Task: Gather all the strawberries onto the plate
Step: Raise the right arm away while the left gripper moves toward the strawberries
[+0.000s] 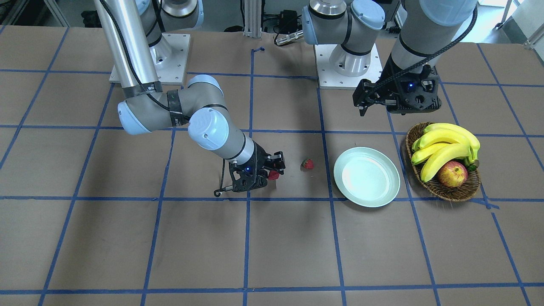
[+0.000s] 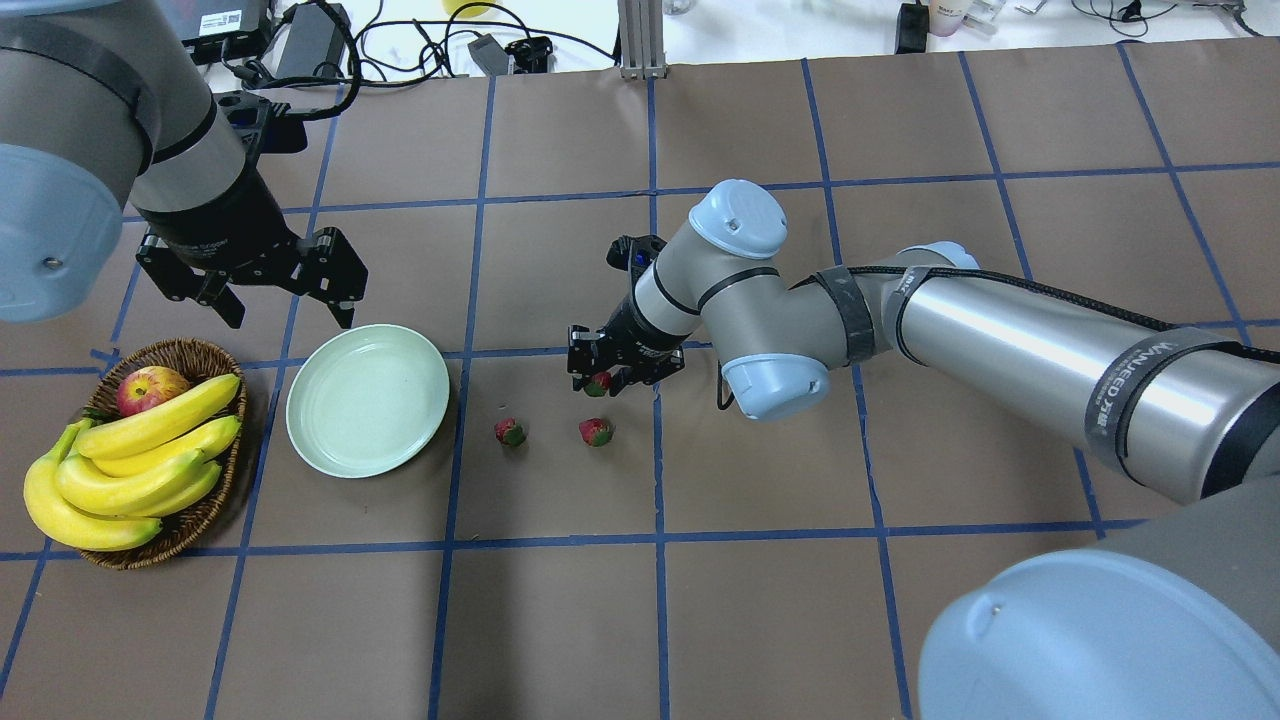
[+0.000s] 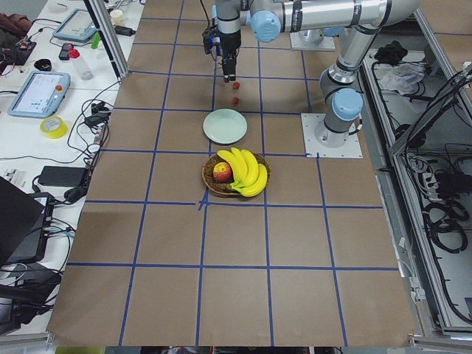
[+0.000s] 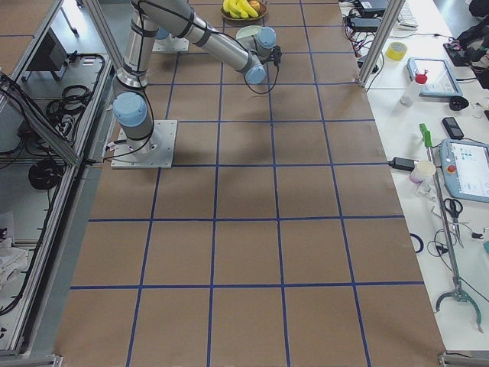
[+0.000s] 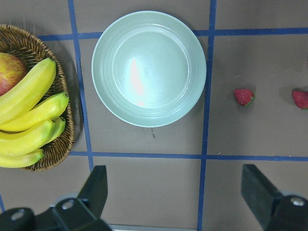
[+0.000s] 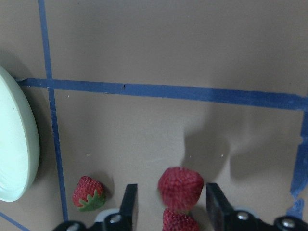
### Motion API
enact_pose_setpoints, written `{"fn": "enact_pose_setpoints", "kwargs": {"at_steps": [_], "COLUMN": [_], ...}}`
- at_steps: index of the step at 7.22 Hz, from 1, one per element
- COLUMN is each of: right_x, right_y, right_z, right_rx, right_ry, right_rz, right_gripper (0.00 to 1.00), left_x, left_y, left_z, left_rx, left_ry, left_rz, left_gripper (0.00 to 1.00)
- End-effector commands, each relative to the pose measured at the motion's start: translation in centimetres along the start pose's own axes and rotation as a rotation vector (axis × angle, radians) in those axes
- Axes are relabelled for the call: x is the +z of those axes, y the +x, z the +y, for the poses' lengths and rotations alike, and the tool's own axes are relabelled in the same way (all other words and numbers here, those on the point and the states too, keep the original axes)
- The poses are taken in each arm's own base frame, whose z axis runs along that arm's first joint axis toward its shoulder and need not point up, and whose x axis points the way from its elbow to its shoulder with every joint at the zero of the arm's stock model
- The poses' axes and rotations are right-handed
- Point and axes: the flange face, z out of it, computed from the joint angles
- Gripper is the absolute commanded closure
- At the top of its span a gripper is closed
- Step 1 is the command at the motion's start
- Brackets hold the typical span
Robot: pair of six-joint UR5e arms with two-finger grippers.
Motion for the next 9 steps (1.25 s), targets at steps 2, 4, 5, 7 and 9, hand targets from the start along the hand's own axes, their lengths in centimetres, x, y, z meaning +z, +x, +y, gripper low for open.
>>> {"fn": "enact_pose_setpoints", "kwargs": {"at_steps": [2, 4, 5, 7, 9], "right_x": [-5.5, -12.2, -15.9, -22.3, -30.1], "right_y": [-1.0, -1.4, -1.0, -0.3, -4.0], "right_z": [0.9, 3.0, 4.2, 5.2, 4.6], "right_rx": [-0.021, -0.027, -0.009, 0.048, 0.063], "right_ry": [0.099, 0.165, 0.199, 0.226, 0.22], "right_rz": [0.157, 0.363, 0.447, 0.482, 0.513], "right_gripper": [0.0, 0.0, 0.0, 0.0, 0.0], "left_x": [0.8, 0.3, 0.6, 2.5, 5.7], "left_y": [0.1, 0.0, 0.5, 0.1, 1.0], "left_z": [-0.6, -0.1, -0.2, -2.6, -4.2], "left_rx": [-0.012, -0.016, -0.005, -0.022, -0.09], "left_ry": [-0.016, -0.007, -0.013, 0.004, 0.081], "left_rz": [0.018, 0.022, 0.068, 0.093, 0.135], "left_gripper": [0.0, 0.0, 0.0, 0.0, 0.0]}}
